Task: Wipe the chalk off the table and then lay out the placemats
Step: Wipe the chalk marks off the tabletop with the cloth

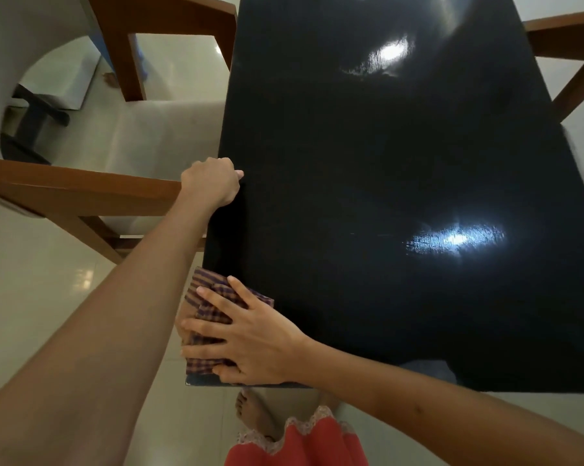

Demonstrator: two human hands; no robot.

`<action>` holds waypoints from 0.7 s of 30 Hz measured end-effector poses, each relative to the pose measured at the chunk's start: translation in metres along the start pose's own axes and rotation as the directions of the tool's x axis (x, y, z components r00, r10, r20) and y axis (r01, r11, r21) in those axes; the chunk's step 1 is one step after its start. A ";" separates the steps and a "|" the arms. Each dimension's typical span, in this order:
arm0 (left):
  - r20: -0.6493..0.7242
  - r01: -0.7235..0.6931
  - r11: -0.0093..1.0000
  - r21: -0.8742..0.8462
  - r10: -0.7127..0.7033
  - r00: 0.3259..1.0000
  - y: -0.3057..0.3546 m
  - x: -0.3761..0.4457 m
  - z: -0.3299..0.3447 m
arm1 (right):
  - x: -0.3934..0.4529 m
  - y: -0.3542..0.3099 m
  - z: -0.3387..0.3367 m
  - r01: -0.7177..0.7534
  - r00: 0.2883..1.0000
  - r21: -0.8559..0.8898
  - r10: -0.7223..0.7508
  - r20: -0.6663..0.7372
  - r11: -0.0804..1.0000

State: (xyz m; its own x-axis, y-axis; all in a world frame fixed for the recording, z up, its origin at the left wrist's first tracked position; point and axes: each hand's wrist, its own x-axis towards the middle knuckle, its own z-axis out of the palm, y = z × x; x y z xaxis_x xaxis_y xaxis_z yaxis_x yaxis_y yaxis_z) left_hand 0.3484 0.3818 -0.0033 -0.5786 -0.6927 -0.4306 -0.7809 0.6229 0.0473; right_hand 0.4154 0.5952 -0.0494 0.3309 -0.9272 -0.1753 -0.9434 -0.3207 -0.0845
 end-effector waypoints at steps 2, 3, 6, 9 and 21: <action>0.010 0.005 1.000 0.005 -0.005 1.000 0.004 0.000 0.001 | -0.013 0.001 0.001 -0.001 1.000 0.016 0.001 0.001 1.000; 0.008 0.008 1.000 0.011 -0.008 1.000 0.006 0.000 0.001 | -0.021 0.001 0.003 -0.002 1.000 0.019 0.002 0.003 1.000; 0.008 0.021 0.999 0.036 -0.022 1.000 0.009 -0.001 0.000 | -0.048 0.005 0.007 -0.003 1.000 0.029 0.002 0.021 1.000; 0.013 0.041 0.998 0.052 -0.041 0.999 0.014 -0.003 -0.001 | -0.083 0.012 0.010 -0.003 1.000 0.049 0.002 0.023 0.999; 0.029 0.098 0.994 0.054 -0.100 0.995 0.014 -0.001 0.001 | -0.257 0.053 0.025 -0.108 0.983 -0.026 0.110 0.148 0.994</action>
State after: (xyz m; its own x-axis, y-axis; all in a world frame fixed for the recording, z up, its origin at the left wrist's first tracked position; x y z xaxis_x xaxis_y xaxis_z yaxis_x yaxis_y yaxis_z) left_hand 0.3388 0.3917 -0.0029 -0.4909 -0.7407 -0.4587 -0.8199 0.5708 -0.0443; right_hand 0.2813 0.8212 -0.0337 0.2244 -0.9181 -0.3267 -0.9738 -0.2239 -0.0398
